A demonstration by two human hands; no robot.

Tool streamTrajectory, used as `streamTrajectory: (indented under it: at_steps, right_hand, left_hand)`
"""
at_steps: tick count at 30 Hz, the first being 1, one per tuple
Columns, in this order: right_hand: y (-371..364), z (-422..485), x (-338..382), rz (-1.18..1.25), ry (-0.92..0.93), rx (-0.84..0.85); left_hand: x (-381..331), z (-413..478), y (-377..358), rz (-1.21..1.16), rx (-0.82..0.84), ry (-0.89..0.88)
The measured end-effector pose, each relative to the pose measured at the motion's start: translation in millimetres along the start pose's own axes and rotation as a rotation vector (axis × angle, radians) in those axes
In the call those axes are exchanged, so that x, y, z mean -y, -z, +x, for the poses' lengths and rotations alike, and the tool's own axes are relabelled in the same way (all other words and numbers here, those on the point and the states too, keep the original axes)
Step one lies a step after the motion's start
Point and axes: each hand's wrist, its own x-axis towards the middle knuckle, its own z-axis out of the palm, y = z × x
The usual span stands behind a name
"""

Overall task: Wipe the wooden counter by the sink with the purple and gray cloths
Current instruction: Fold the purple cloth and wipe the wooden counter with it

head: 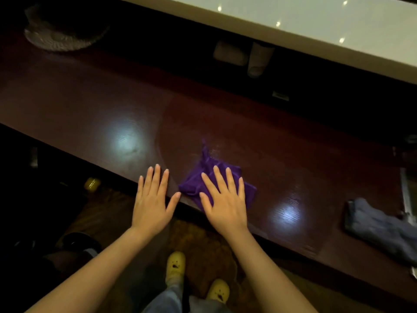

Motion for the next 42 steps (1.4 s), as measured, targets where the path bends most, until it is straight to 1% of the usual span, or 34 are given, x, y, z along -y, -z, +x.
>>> streamTrajectory:
  at_steps: [5,8,11,13,18,21,27,30,33,35,38,42]
  right_hand:
    - [12,-47,-72,-0.044,-0.096,-0.025]
    - [24,-78,-118,-0.066,-0.190,-0.035]
    - [35,-104,-158,-0.058,-0.280,-0.024]
    - [40,-105,-176,-0.059,-0.313,-0.027]
    - [47,-58,-211,-0.056,-0.397,-0.055]
    - [48,-43,-211,-0.019,-0.457,-0.073]
    - [31,-102,-153,-0.064,-0.419,-0.100]
    - [31,-106,-148,-0.086,-0.431,-0.090]
    - [33,-91,-158,-0.065,-0.375,-0.050]
    - [35,-67,-165,-0.044,-0.339,-0.052]
    - [38,-33,-170,-0.017,-0.368,-0.070]
    - [35,-33,-163,-0.025,-0.386,-0.066]
  left_hand:
    - [-59,-15,-7,0.029,0.056,-0.289]
    - [-99,-19,-16,0.037,0.076,-0.385]
    - [-122,-18,-22,0.074,0.081,-0.401]
    - [-125,-18,-23,0.088,0.076,-0.392]
    - [-125,-17,-27,0.116,0.064,-0.394]
    - [-126,-17,-27,0.127,0.056,-0.397]
    - [-126,-17,-26,0.119,0.038,-0.400]
    - [-128,-18,-26,0.126,0.047,-0.395]
    - [-129,-17,-26,0.126,0.043,-0.391]
    - [-128,-18,-25,0.128,0.043,-0.395]
    - [-127,-18,-24,0.126,0.056,-0.402]
    - [-127,-18,-24,0.107,0.057,-0.408]
